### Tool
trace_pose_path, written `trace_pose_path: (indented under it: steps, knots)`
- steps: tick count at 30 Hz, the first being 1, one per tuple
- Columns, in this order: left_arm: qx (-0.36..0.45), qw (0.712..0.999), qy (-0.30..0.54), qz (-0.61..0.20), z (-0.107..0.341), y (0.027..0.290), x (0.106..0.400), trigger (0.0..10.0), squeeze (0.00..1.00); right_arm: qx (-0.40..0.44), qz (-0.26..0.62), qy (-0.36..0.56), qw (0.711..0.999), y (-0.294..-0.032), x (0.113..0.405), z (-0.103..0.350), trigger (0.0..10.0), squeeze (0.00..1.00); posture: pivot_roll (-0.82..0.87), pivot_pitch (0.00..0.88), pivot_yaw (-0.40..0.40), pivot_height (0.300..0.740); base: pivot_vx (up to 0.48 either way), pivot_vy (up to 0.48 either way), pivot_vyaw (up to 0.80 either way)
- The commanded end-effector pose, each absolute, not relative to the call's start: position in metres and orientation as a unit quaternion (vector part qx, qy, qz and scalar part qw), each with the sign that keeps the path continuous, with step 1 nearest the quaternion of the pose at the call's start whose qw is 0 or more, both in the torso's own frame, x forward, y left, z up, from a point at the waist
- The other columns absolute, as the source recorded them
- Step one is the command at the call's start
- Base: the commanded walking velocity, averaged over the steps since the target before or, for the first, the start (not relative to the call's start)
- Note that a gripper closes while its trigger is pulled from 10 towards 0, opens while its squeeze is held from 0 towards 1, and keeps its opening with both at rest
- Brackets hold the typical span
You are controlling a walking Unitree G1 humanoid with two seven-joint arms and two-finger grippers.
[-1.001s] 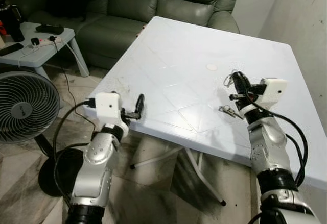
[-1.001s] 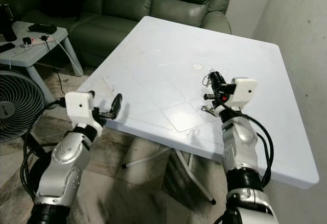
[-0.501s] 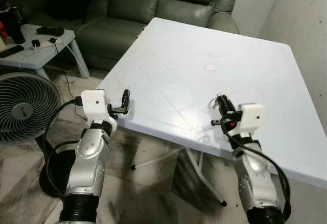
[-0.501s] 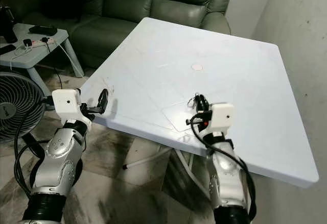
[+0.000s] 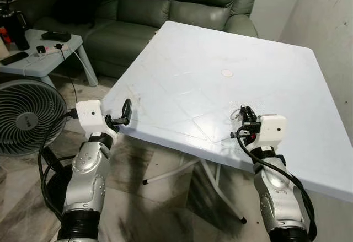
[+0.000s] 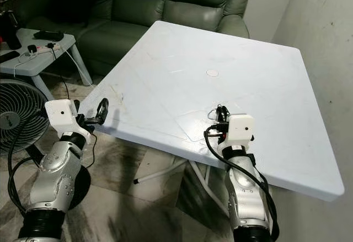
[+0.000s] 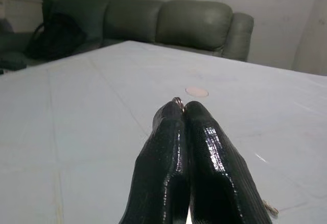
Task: Hang keys on a hook
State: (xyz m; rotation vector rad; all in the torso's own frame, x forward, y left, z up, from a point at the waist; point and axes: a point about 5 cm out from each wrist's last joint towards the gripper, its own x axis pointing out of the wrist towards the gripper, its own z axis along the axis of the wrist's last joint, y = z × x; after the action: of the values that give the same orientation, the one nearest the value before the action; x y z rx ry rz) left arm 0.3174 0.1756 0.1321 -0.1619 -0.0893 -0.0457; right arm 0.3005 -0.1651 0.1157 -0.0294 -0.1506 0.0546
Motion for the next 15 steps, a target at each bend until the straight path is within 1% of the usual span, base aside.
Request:
trace_pose_path:
  steps: [1,2,9,15]
  knots:
    - [-0.076,0.996,-0.043,-0.027,0.1331,0.1749,0.3199,10.0,0.00,-0.022,0.019,-0.062,0.998,-0.1671,0.3037,0.1138,10.0,0.00,0.03,0.000,-0.007,0.740,0.000,0.000,0.00]
    - [-0.075,0.996,-0.043,-0.027,0.1335,0.1746,0.3203,10.0,0.00,-0.023,0.017,-0.060,0.998,-0.1669,0.3045,0.1133,10.0,0.00,0.03,0.000,-0.007,0.740,0.000,0.000,0.00]
    - [-0.066,0.997,-0.045,-0.022,0.1347,0.1732,0.3224,10.0,0.00,-0.030,0.023,-0.051,0.998,-0.1613,0.3079,0.1130,10.0,0.00,0.03,0.000,-0.009,0.740,0.000,0.000,-0.77]
    - [-0.066,0.997,-0.047,-0.019,0.1344,0.1717,0.3228,10.0,0.00,-0.041,0.022,-0.051,0.998,-0.1626,0.3085,0.1137,10.0,0.00,0.03,0.000,-0.014,0.740,0.000,0.000,-0.77]
